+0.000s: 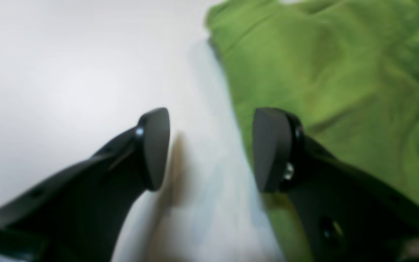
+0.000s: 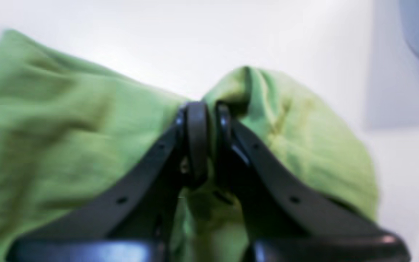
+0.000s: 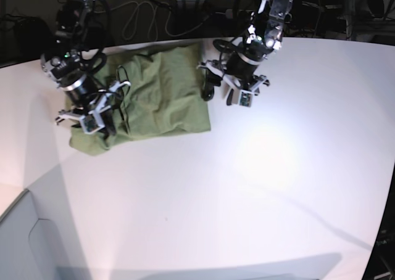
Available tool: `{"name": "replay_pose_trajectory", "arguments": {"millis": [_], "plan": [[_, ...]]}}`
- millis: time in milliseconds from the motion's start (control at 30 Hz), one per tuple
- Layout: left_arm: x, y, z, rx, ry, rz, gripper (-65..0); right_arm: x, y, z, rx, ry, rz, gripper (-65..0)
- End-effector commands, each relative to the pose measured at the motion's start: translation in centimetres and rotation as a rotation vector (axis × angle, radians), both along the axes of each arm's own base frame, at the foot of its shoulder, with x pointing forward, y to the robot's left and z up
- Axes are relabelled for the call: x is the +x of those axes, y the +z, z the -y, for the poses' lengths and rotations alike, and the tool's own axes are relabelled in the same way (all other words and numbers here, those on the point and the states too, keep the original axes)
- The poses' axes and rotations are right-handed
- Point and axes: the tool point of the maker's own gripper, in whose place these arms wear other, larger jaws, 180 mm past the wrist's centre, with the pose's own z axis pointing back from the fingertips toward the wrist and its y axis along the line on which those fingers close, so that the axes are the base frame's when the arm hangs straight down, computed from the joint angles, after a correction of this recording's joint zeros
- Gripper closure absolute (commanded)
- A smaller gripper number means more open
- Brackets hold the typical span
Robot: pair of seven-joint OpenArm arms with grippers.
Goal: Fold the T-shirt properly
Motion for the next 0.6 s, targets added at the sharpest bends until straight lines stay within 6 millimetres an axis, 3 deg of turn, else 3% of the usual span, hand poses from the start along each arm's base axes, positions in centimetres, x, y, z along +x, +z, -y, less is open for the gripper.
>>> {"name": "replay_pose_trajectory", "arguments": {"millis": [0, 133, 300, 567], "plan": [[0.5, 0.8, 0.4, -0.012, -0.007, 0.033, -35.2, 0.3, 1.9, -1.3, 0.022, 0.053, 0.063, 0.0], [0.7, 0.8, 0.4, -0.012, -0.008, 0.038, -35.2, -0.6, 2.6, -4.9, 0.043, 0.153, 0.077, 0.0], [0.6, 0.0, 0.2, -0.004, -0.004, 0.017, -35.2, -2.1, 2.1, -9.1, 0.085, 0.267, 0.054, 0.0], [0.2, -0.3, 0.1, -0.003, -0.003, 0.007, -35.2, -2.7, -0.9, -12.7, 0.132, 0.364, -0.036, 0.0]]}}
